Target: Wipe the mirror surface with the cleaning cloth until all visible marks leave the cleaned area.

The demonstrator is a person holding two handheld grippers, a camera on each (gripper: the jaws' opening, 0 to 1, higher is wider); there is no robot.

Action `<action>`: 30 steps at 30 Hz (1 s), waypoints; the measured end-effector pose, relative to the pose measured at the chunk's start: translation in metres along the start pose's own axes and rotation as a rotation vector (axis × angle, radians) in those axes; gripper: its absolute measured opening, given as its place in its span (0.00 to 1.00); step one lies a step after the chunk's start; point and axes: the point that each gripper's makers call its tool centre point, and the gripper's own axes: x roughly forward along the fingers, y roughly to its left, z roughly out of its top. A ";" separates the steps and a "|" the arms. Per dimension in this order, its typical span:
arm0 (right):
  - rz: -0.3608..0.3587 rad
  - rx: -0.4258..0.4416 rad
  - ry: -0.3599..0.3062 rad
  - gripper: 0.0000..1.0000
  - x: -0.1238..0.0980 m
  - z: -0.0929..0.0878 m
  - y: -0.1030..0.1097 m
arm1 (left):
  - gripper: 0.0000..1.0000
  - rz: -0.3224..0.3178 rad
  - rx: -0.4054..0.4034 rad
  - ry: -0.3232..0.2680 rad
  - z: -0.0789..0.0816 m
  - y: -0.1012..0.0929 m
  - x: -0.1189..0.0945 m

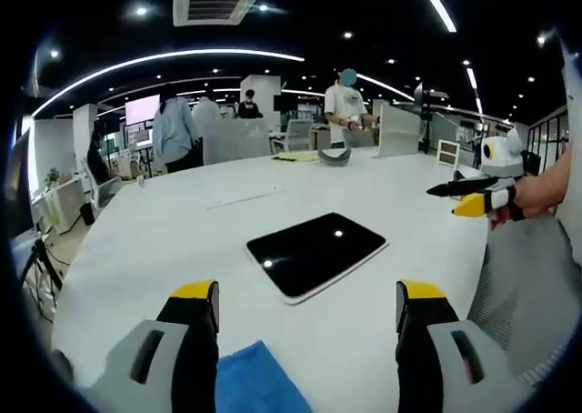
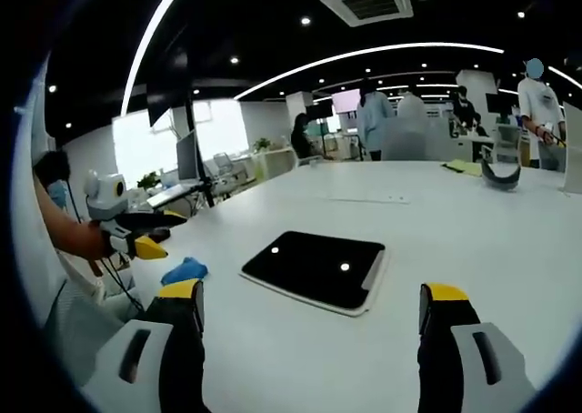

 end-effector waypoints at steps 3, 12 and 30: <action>0.004 0.001 0.002 1.00 0.000 -0.001 0.001 | 0.81 0.000 0.015 -0.007 0.003 0.000 0.000; 0.013 -0.010 -0.006 1.00 0.000 0.004 0.004 | 0.87 -0.017 0.015 -0.028 0.007 -0.003 0.000; 0.009 0.000 0.011 1.00 -0.002 0.002 0.005 | 0.88 -0.029 0.017 0.000 0.001 -0.003 -0.001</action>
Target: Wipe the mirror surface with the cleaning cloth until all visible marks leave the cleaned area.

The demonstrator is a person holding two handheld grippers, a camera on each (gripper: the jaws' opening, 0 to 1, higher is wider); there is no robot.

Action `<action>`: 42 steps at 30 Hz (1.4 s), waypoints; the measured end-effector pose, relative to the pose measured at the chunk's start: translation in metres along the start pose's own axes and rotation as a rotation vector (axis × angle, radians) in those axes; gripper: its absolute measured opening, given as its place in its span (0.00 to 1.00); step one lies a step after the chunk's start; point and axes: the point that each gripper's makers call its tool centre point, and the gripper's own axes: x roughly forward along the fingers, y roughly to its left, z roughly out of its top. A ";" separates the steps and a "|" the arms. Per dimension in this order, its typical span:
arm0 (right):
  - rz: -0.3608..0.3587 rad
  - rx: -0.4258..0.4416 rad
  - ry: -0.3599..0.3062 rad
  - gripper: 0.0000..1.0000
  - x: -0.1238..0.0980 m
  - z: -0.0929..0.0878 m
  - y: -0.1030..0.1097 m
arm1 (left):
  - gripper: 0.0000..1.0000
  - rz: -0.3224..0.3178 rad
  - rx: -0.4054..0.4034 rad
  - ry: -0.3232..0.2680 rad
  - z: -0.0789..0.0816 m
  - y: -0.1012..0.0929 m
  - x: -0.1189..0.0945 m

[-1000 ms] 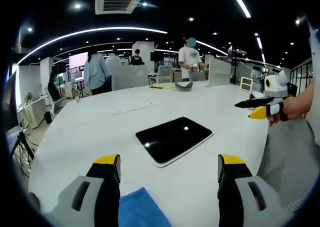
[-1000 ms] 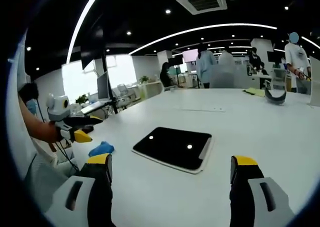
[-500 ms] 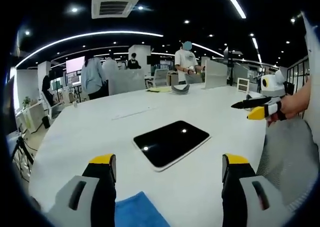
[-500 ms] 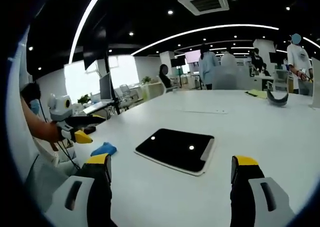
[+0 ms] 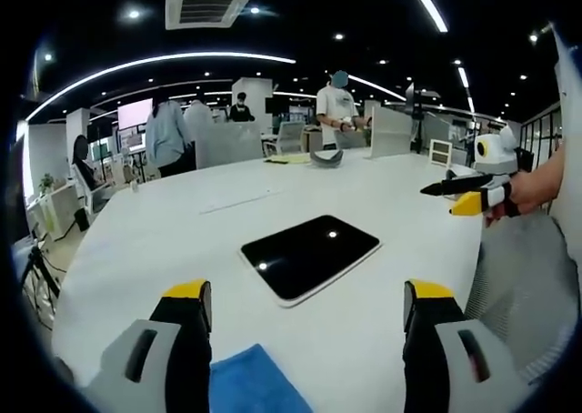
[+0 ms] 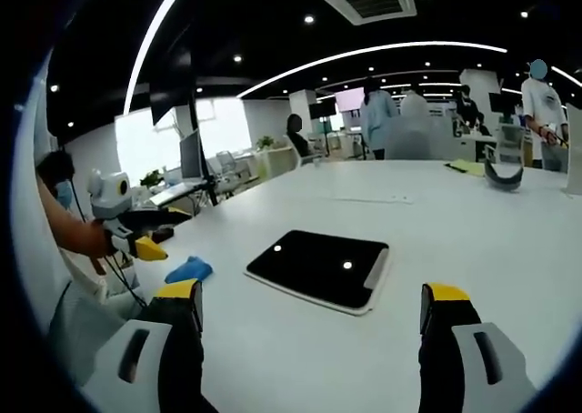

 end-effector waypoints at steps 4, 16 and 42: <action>0.000 0.003 -0.003 1.00 0.000 0.001 0.000 | 0.86 0.007 0.000 0.010 -0.004 0.001 -0.002; -0.001 0.017 0.004 1.00 0.000 -0.002 -0.001 | 0.77 0.050 0.002 0.082 -0.030 0.021 -0.018; -0.021 0.045 0.004 0.98 -0.004 -0.005 -0.005 | 0.57 0.133 0.000 0.258 -0.099 0.052 -0.030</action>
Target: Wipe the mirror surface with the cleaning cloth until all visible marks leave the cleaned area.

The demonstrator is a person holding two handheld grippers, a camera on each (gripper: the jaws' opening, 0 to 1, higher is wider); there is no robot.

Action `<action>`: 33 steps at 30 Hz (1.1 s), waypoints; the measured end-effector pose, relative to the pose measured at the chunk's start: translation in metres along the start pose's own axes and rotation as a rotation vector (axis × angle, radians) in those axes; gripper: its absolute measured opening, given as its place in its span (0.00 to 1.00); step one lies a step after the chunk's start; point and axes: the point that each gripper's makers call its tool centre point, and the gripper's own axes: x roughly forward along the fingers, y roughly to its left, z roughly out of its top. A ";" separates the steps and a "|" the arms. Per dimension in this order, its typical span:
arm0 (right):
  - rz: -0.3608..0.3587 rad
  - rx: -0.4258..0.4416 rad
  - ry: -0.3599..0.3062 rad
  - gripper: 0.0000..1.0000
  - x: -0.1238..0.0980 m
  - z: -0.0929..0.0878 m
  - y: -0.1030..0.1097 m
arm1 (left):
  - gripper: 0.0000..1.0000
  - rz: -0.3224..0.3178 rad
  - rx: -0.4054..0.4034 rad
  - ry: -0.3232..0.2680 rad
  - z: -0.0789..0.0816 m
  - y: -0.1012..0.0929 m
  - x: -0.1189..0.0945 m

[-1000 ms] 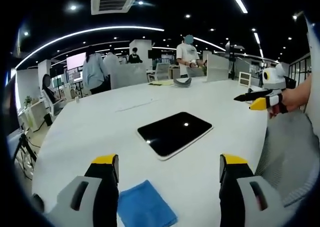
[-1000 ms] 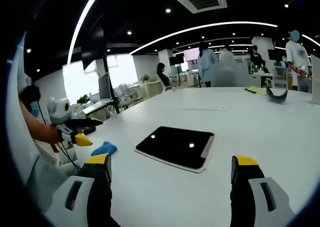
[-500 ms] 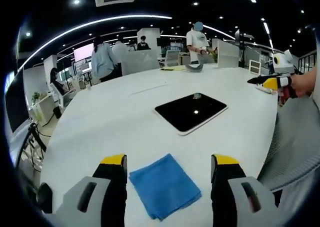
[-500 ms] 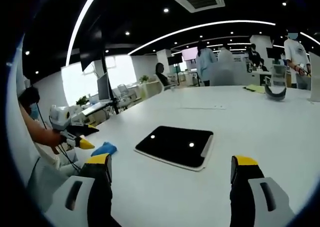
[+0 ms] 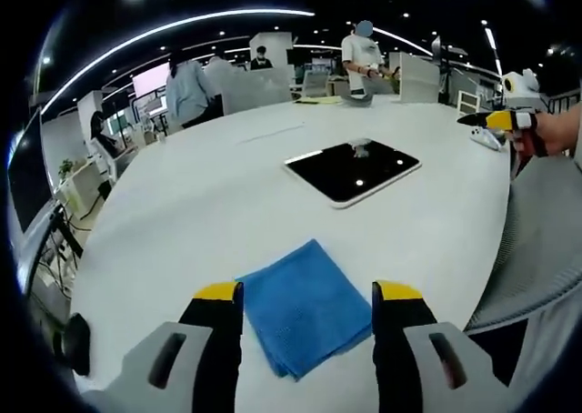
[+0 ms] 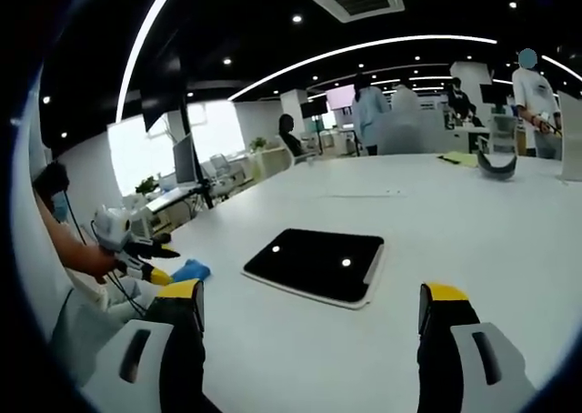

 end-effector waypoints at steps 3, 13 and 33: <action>-0.002 0.003 0.000 0.98 0.000 0.000 0.000 | 0.56 0.000 0.001 0.031 -0.008 0.000 0.004; -0.013 0.014 0.001 0.97 -0.002 -0.001 -0.002 | 0.50 0.002 -0.019 0.046 -0.015 0.001 0.007; -0.045 0.052 0.003 0.96 -0.006 -0.004 -0.011 | 0.46 -0.009 -0.024 0.084 -0.023 -0.001 0.014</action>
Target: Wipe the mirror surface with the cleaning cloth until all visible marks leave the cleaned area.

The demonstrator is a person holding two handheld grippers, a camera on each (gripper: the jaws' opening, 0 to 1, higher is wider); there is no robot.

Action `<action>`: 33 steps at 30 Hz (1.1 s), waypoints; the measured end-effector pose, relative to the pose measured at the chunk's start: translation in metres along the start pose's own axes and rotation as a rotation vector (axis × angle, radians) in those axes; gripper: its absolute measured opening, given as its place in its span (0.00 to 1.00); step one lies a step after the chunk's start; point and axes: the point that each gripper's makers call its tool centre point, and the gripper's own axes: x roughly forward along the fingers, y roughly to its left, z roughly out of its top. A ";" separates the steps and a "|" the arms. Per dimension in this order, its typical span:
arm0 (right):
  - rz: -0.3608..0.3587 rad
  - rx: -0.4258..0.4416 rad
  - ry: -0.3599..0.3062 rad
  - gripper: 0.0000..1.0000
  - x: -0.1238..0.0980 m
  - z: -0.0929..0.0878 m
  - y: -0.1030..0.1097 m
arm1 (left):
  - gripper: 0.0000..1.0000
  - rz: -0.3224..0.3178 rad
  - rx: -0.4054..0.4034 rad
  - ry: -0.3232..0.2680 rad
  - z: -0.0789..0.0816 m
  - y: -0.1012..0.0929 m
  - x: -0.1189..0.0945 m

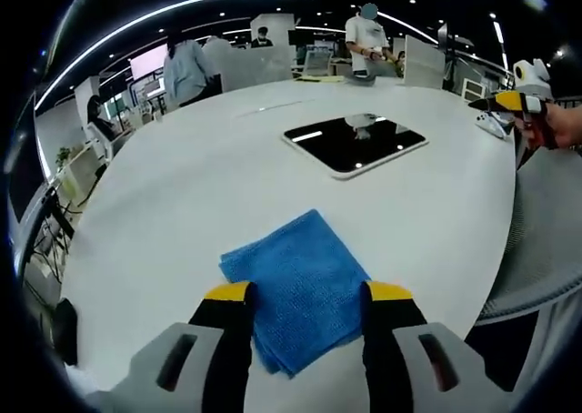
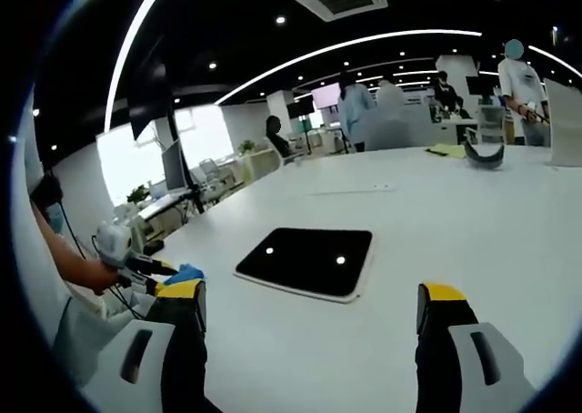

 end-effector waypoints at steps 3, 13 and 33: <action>-0.001 0.005 0.000 0.96 0.000 0.000 -0.001 | 0.46 -0.003 -0.005 -0.001 0.000 0.000 0.000; -0.008 0.016 -0.004 0.95 0.003 0.000 -0.002 | 0.36 -0.022 -0.013 0.006 0.000 0.001 0.000; -0.002 0.010 0.008 0.94 0.002 -0.003 0.000 | 0.20 0.003 -0.038 0.017 0.001 0.009 0.002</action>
